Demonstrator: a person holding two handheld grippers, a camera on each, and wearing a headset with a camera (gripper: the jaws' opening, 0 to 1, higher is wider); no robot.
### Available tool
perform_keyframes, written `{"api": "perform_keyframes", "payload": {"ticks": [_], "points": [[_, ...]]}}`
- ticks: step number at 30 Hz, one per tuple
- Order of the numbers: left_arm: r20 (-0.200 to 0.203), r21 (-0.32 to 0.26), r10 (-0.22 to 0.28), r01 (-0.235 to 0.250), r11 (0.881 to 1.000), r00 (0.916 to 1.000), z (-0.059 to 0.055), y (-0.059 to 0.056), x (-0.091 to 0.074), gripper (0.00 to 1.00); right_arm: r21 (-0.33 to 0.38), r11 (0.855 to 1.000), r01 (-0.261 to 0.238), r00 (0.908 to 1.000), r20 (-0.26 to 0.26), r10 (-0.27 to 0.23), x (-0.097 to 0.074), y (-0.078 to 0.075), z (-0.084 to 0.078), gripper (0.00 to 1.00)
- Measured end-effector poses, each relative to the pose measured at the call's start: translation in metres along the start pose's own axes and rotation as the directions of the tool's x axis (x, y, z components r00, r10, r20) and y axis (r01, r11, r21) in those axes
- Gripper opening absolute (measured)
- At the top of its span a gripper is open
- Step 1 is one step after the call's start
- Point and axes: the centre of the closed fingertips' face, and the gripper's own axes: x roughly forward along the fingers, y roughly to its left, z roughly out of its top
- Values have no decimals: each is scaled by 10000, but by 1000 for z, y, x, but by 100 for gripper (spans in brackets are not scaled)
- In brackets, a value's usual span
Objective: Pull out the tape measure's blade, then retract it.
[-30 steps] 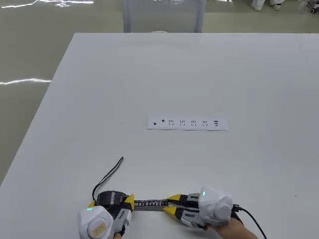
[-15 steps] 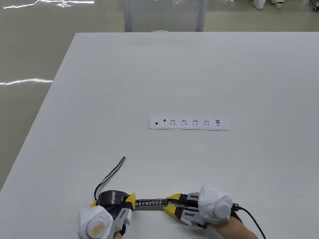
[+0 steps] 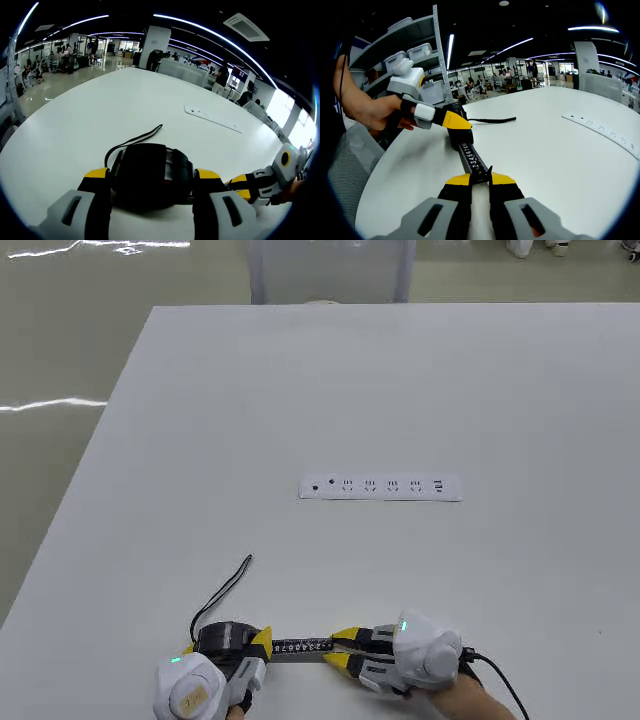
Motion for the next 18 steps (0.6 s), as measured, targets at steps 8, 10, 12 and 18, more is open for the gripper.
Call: {"api": "perform_keyframes", "payload": {"ticks": [8, 10, 12, 18], "points": [[-17, -39, -41, 41, 10000, 10000, 0, 0, 0, 63, -16, 10000, -79, 10000, 15, 79, 6, 3, 2, 11], [-21, -44, -49, 49, 10000, 10000, 0, 0, 0, 63, -19, 10000, -94, 10000, 15, 95, 7, 3, 2, 11], [-28, -34, -59, 59, 10000, 10000, 0, 0, 0, 63, -12, 9999, -114, 9999, 10, 114, 8, 4, 3, 11], [-31, -39, -80, 80, 10000, 10000, 0, -1, -1, 63, -63, 9998, -171, 9999, -11, 171, 13, 6, 5, 11]]}}
